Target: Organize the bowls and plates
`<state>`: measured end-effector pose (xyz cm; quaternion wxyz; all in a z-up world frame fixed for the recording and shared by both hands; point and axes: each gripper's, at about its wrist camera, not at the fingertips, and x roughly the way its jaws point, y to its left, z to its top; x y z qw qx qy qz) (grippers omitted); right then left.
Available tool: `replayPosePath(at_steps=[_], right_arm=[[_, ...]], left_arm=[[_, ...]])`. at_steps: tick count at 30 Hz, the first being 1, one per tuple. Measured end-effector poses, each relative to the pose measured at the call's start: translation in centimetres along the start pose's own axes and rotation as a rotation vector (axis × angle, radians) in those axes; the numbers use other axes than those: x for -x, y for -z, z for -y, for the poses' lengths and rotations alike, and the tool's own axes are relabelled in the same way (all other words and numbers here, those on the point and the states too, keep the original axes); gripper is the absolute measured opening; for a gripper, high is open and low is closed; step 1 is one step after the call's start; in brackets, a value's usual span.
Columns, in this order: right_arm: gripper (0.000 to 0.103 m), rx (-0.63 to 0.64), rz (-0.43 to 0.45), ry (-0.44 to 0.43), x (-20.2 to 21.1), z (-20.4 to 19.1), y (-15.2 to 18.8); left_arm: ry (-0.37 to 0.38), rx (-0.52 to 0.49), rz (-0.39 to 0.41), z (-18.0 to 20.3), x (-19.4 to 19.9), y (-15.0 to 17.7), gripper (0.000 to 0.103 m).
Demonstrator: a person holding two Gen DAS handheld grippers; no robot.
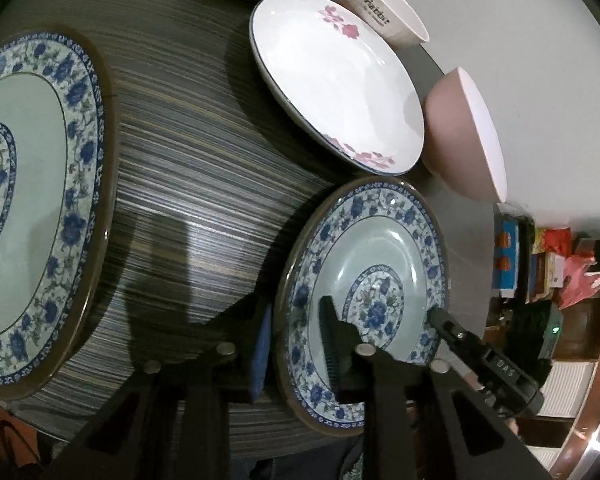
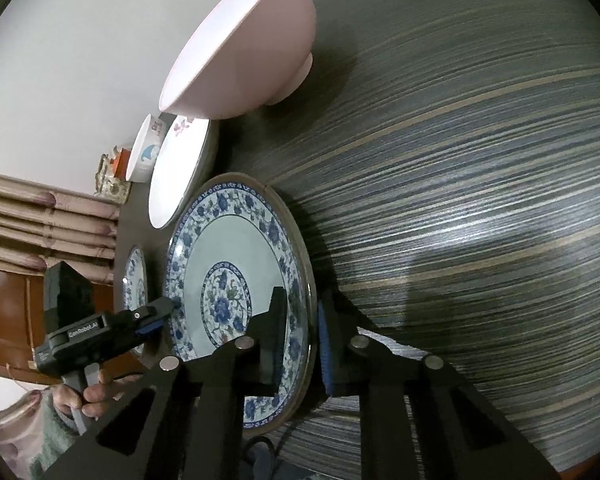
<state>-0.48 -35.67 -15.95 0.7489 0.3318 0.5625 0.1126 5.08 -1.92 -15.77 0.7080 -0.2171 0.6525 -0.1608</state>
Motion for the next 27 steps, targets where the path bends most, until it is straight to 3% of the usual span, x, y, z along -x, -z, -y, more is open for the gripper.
replayPosePath(at_steps=[4, 27], right_arm=[[0.012, 0.004, 0.005, 0.015, 0.0, -0.2, 0.1], [0.013, 0.078, 0.028, 0.028, 1.5, -4.6, 1.7]], left_arm=[[-0.031, -0.038, 0.013, 0.5, 0.2, 0.3, 0.021], [-0.005, -0.054, 0.108, -0.3, 5.8, 0.6, 0.021]])
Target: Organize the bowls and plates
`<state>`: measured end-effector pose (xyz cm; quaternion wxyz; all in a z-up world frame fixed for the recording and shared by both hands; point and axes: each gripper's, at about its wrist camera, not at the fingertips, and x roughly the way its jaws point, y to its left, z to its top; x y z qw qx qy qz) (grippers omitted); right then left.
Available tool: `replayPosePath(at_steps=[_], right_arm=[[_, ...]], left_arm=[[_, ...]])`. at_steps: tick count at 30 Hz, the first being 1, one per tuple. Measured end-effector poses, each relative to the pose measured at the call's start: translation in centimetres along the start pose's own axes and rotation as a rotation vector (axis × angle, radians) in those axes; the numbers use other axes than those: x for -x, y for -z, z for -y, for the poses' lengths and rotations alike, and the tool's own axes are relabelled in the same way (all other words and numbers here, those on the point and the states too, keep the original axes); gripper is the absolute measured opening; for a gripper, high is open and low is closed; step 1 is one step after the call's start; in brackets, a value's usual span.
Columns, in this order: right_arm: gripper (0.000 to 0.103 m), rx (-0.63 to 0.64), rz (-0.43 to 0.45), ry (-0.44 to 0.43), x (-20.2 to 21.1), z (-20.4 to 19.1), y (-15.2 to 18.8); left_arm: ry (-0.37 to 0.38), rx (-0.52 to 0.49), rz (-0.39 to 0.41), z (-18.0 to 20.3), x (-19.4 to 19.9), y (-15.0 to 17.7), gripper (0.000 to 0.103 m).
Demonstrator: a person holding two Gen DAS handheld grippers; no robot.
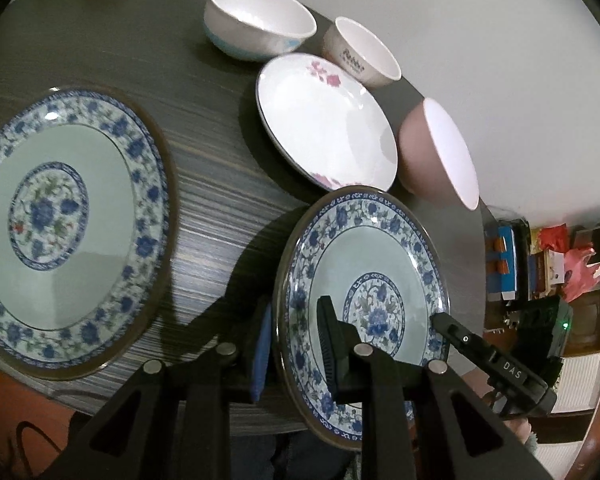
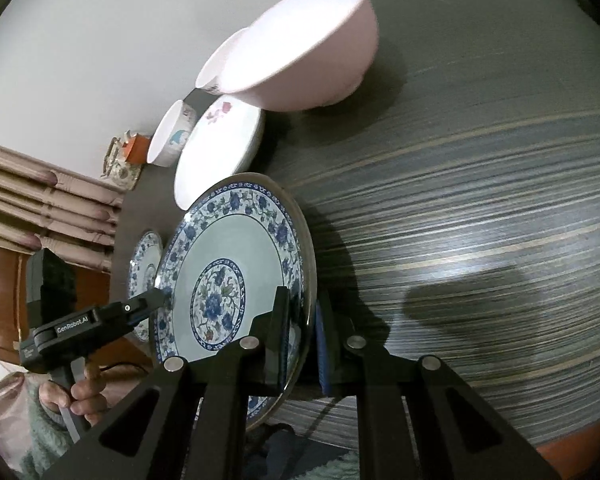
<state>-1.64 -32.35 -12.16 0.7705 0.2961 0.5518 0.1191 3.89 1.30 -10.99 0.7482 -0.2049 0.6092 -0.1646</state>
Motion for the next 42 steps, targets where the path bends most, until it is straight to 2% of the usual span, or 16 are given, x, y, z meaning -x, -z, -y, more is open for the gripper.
replayPosePath(at_steps=[12, 24, 33, 42], right_arm=[[0.013, 0.098, -0.012, -0.015, -1.3, -5.4, -1.6], [0.013, 0.191, -0.068, -0.061, -6.3, -13.2, -2.8], [0.013, 0.257, -0.149, -0.049, -12.2, -18.6, -2.7], [0.014, 0.276, -0.198, -0.017, -15.7, -20.6, -1.6]], left_arm=[[-0.036, 0.041, 0.097, -3.1, 5.2, -1.5, 0.021], [-0.119, 0.146, 0.193, -10.0, 10.4, -2.8, 0.021], [-0.157, 0.258, 0.209, -16.2, 11.5, -2.9, 0.021], [-0.156, 0.303, 0.196, -19.4, 10.3, -3.1, 0.021]])
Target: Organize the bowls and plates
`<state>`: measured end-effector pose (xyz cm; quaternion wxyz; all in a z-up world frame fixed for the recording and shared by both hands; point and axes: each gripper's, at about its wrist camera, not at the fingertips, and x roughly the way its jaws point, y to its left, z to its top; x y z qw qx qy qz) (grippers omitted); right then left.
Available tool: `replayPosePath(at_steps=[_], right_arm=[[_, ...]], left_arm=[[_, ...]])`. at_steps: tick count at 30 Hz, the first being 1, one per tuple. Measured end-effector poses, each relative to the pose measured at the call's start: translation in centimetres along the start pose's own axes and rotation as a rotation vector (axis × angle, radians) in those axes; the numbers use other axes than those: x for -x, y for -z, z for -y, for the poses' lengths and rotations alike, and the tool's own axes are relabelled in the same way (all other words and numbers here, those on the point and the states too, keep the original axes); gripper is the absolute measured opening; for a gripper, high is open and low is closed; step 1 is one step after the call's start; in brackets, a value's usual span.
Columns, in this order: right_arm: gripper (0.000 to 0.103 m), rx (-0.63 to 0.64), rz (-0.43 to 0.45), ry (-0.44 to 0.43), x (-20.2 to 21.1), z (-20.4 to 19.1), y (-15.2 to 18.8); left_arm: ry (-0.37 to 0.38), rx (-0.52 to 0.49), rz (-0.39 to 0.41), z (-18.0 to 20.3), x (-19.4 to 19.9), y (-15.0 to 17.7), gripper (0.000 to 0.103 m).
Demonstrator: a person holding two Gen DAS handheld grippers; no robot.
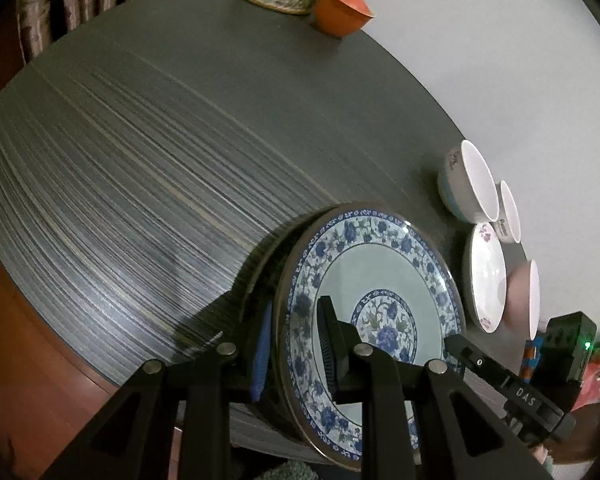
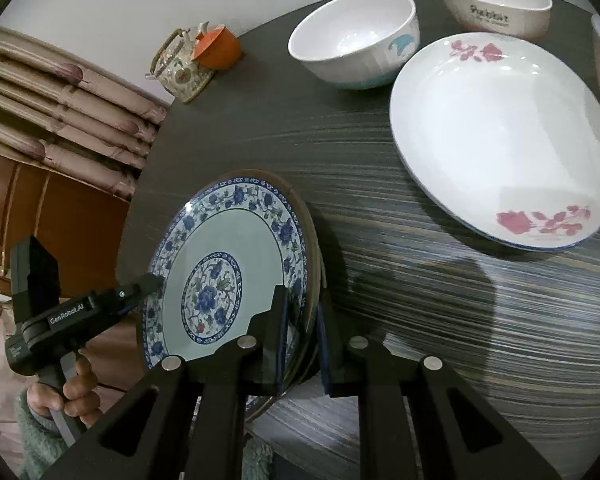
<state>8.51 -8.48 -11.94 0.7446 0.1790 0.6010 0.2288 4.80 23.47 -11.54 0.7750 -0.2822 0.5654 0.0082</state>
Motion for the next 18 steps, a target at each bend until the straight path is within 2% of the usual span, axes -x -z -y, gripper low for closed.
replayPosePath(at_steps=[10, 12, 16, 18], right_arm=[[0.016, 0.015, -0.011, 0.043, -1.6, -0.9, -0.1], [0.02, 0.021, -0.014, 0.057, -1.7, -1.3, 0.0], [0.034, 0.051, -0.033, 0.092, -2.1, -2.3, 0.4], [0.036, 0.063, -0.041, 0.111, -2.4, -2.5, 0.6]], left_arm=[[0.029, 0.027, -0.016, -1.2, -1.2, -0.2, 0.021], [0.032, 0.026, -0.015, -1.2, -1.4, -0.1, 0.021], [0.029, 0.026, -0.002, -1.1, -1.3, 0.0, 0.021], [0.026, 0.027, 0.009, -1.1, -1.2, 0.0, 0.021]])
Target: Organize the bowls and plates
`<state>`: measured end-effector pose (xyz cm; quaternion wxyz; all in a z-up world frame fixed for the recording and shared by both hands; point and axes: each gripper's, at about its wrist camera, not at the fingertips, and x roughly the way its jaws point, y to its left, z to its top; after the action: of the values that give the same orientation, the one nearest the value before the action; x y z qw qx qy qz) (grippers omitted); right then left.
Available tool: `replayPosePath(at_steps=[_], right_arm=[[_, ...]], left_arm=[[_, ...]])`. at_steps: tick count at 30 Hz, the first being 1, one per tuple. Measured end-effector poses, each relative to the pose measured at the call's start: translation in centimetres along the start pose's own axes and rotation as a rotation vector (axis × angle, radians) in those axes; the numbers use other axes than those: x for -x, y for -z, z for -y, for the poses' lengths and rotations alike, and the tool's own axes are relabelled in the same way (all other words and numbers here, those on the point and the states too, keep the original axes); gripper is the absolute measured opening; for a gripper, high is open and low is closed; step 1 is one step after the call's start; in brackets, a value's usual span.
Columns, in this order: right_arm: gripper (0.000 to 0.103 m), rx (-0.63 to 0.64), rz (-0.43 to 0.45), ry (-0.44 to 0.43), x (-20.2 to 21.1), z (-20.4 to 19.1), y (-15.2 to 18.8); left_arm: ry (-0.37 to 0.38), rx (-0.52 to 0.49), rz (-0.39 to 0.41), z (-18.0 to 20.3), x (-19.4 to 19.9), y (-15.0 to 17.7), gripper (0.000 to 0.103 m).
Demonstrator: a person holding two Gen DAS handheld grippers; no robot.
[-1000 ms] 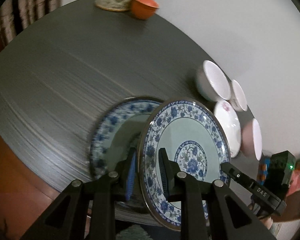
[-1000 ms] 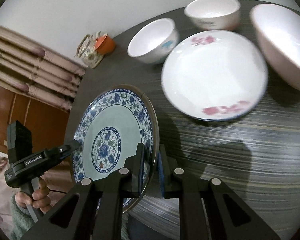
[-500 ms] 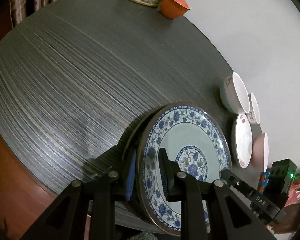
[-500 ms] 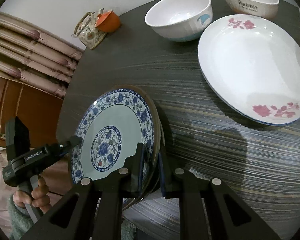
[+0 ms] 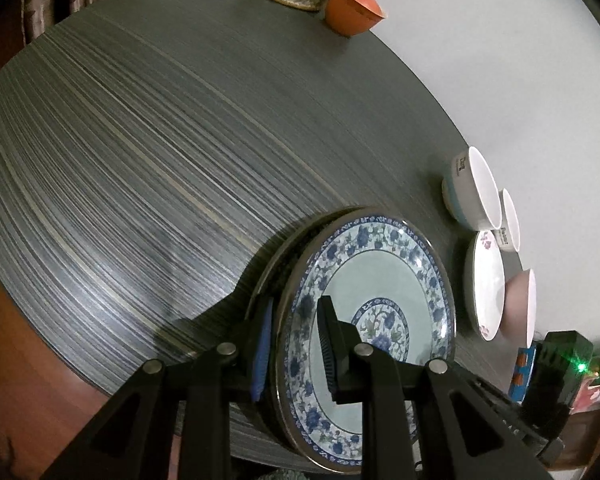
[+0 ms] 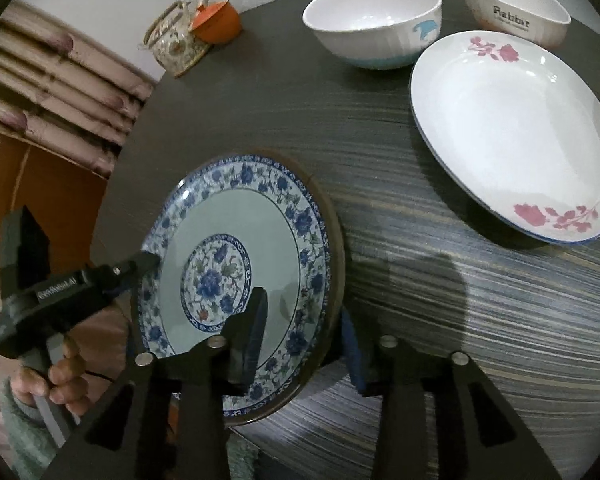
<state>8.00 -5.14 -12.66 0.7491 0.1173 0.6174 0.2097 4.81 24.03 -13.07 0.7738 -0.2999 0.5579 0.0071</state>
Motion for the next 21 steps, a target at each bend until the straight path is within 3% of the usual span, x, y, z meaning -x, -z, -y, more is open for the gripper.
replayPosePath(at_steps=[9, 14, 17, 21], right_arm=[[0.039, 0.015, -0.027, 0.026, -0.9, -0.5, 0.2], [0.042, 0.025, -0.022, 0.038, -1.2, -1.1, 0.0], [0.042, 0.027, -0.014, 0.038, -1.3, -1.2, -0.1], [0.042, 0.029, 0.017, 0.05, -1.0, -1.0, 0.2]], left_arm=[[-0.064, -0.06, 0.094, 0.8, 1.4, 0.2, 0.025], [-0.195, -0.139, 0.19, 1.8, 2.0, 0.8, 0.026], [-0.283, -0.211, 0.271, 3.1, 2.4, 1.5, 0.032], [-0.318, -0.279, 0.335, 4.5, 2.9, 2.0, 0.035]])
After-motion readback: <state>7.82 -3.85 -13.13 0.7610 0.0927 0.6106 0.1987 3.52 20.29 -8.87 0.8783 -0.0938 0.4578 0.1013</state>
